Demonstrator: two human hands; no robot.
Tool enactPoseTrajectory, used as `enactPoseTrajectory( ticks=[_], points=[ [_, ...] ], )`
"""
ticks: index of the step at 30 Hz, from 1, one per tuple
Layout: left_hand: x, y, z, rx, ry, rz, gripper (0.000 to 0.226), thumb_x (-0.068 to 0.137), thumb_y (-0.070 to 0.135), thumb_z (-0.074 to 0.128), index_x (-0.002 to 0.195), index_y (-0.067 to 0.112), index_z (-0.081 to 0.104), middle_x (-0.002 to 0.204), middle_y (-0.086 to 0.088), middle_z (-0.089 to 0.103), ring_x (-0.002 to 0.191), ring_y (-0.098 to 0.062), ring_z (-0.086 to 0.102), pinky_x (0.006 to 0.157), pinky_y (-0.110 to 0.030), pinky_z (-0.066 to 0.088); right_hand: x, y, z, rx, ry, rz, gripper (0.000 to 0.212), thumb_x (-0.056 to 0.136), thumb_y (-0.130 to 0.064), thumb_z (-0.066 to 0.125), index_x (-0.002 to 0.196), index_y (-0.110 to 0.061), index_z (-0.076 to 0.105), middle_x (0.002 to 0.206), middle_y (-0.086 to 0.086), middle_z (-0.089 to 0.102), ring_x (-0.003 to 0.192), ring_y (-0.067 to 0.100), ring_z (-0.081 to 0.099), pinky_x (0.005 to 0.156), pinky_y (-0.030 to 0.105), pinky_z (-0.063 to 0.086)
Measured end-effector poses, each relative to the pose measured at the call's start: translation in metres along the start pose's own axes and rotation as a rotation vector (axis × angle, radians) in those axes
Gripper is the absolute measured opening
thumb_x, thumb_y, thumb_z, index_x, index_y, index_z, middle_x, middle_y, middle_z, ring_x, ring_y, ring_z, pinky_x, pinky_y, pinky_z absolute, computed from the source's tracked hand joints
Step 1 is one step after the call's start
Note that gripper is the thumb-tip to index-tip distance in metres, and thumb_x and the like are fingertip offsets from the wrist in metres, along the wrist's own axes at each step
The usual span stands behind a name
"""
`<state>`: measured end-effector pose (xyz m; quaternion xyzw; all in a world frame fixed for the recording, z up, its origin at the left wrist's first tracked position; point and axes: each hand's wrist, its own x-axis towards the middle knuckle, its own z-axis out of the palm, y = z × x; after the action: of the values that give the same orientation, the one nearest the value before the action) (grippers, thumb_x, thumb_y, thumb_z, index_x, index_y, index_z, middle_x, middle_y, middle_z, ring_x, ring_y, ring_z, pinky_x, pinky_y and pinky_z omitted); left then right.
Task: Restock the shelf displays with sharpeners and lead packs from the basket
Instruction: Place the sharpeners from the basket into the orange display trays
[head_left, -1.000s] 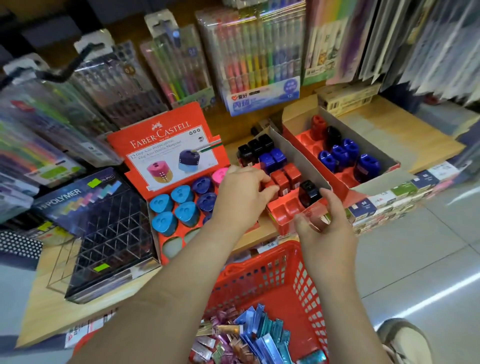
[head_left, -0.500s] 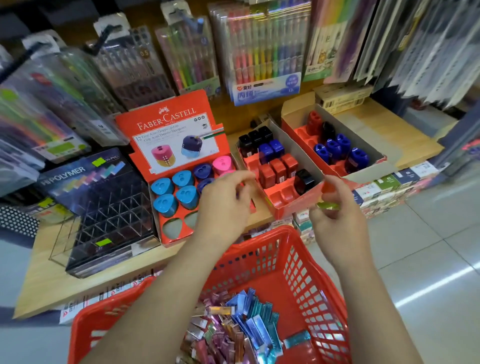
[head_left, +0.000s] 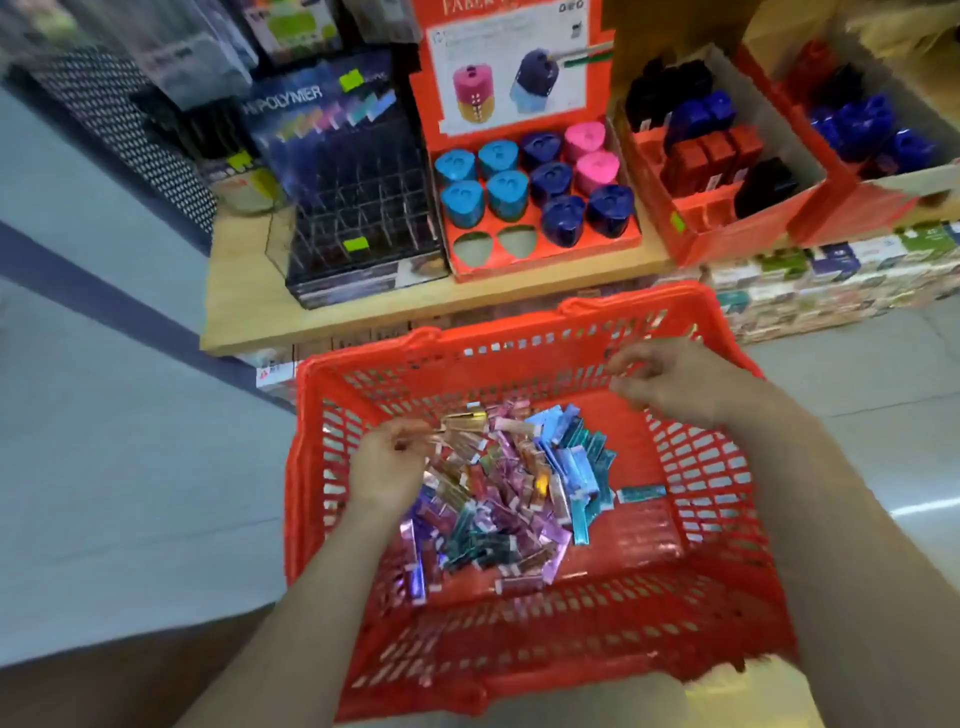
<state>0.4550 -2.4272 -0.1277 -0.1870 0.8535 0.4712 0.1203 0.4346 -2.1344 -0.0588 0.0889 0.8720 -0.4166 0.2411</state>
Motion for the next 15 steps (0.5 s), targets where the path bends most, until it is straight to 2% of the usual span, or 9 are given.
enactPoseTrajectory(
  ticks=[2, 4, 6, 8, 9, 11, 12, 14, 15],
  points=[
    [0.0, -0.03, -0.001, 0.016, -0.032, -0.116, 0.022, 0.085, -0.007, 0.059, 0.09, 0.011, 0.07, 0.076, 0.001, 0.062, 0.082, -0.027, 0.062, 0.068, -0.019, 0.046, 0.009, 0.003, 0.03, -0.01, -0.067, 0.044, 0.023, 0.09, -0.005, 0.064, 0.113, -0.001, 0.063, 0.067, -0.001, 0.055, 0.056, 0.01, 0.047, 0.047, 0.009, 0.036],
    [-0.001, -0.051, -0.002, -0.004, -0.079, -0.235, 0.03, 0.087, -0.012, 0.05, 0.113, -0.005, 0.063, 0.082, -0.003, 0.062, 0.082, -0.024, 0.061, 0.069, -0.018, 0.048, 0.017, 0.008, 0.061, -0.006, -0.105, 0.099, 0.028, 0.091, -0.004, 0.062, 0.119, -0.002, 0.06, 0.071, 0.005, 0.056, 0.06, 0.018, 0.047, 0.052, 0.022, 0.041],
    [-0.002, -0.068, -0.001, -0.046, -0.102, -0.288, 0.04, 0.084, -0.019, 0.043, 0.12, -0.011, 0.057, 0.101, -0.02, 0.066, 0.095, -0.035, 0.063, 0.077, -0.024, 0.052, 0.024, 0.015, 0.091, 0.035, -0.136, 0.167, 0.037, 0.089, -0.005, 0.063, 0.125, -0.005, 0.057, 0.085, 0.014, 0.059, 0.072, 0.028, 0.052, 0.061, 0.036, 0.047],
    [-0.005, -0.079, 0.007, 0.036, -0.157, -0.357, 0.046, 0.082, -0.014, 0.042, 0.124, -0.002, 0.059, 0.118, -0.02, 0.064, 0.108, -0.037, 0.061, 0.089, -0.041, 0.051, 0.028, 0.022, 0.117, 0.051, -0.151, 0.211, 0.046, 0.087, -0.007, 0.067, 0.131, -0.009, 0.053, 0.104, 0.017, 0.06, 0.093, 0.035, 0.06, 0.079, 0.045, 0.05],
    [-0.008, -0.082, 0.014, 0.072, -0.198, -0.38, 0.049, 0.082, -0.012, 0.043, 0.126, 0.002, 0.058, 0.118, -0.018, 0.064, 0.108, -0.036, 0.061, 0.089, -0.044, 0.051, 0.03, 0.026, 0.129, 0.039, -0.146, 0.226, 0.051, 0.086, -0.009, 0.069, 0.134, -0.011, 0.051, 0.112, 0.016, 0.06, 0.102, 0.035, 0.059, 0.084, 0.041, 0.048],
    [-0.012, -0.088, 0.027, 0.173, -0.253, -0.397, 0.054, 0.081, -0.001, 0.055, 0.133, 0.013, 0.053, 0.119, -0.011, 0.065, 0.108, -0.031, 0.062, 0.091, -0.039, 0.052, 0.034, 0.036, 0.151, 0.008, -0.131, 0.246, 0.067, 0.082, -0.012, 0.073, 0.142, -0.017, 0.043, 0.126, 0.014, 0.056, 0.109, 0.029, 0.057, 0.085, 0.031, 0.043],
    [-0.013, -0.088, 0.033, 0.246, -0.263, -0.387, 0.061, 0.081, 0.007, 0.061, 0.139, 0.018, 0.045, 0.127, -0.008, 0.06, 0.112, -0.028, 0.059, 0.095, -0.036, 0.05, 0.037, 0.041, 0.161, -0.026, -0.134, 0.246, 0.077, 0.079, -0.016, 0.076, 0.146, -0.02, 0.037, 0.134, 0.013, 0.051, 0.116, 0.028, 0.054, 0.092, 0.03, 0.041],
    [-0.011, -0.089, 0.046, 0.379, -0.265, -0.381, 0.082, 0.081, 0.018, 0.068, 0.149, 0.028, 0.023, 0.15, -0.006, 0.034, 0.125, -0.032, 0.049, 0.101, -0.036, 0.044, 0.05, 0.052, 0.176, -0.18, -0.145, 0.239, 0.093, 0.076, -0.03, 0.077, 0.151, -0.027, 0.022, 0.154, 0.017, 0.029, 0.14, 0.031, 0.032, 0.114, 0.038, 0.024],
    [-0.009, -0.089, 0.051, 0.423, -0.273, -0.407, 0.09, 0.081, 0.021, 0.069, 0.151, 0.033, 0.013, 0.156, -0.006, 0.02, 0.13, -0.037, 0.043, 0.1, -0.037, 0.043, 0.056, 0.057, 0.179, -0.253, -0.139, 0.246, 0.099, 0.075, -0.037, 0.076, 0.153, -0.03, 0.015, 0.159, 0.017, 0.016, 0.147, 0.032, 0.016, 0.119, 0.04, 0.012]
  ],
)
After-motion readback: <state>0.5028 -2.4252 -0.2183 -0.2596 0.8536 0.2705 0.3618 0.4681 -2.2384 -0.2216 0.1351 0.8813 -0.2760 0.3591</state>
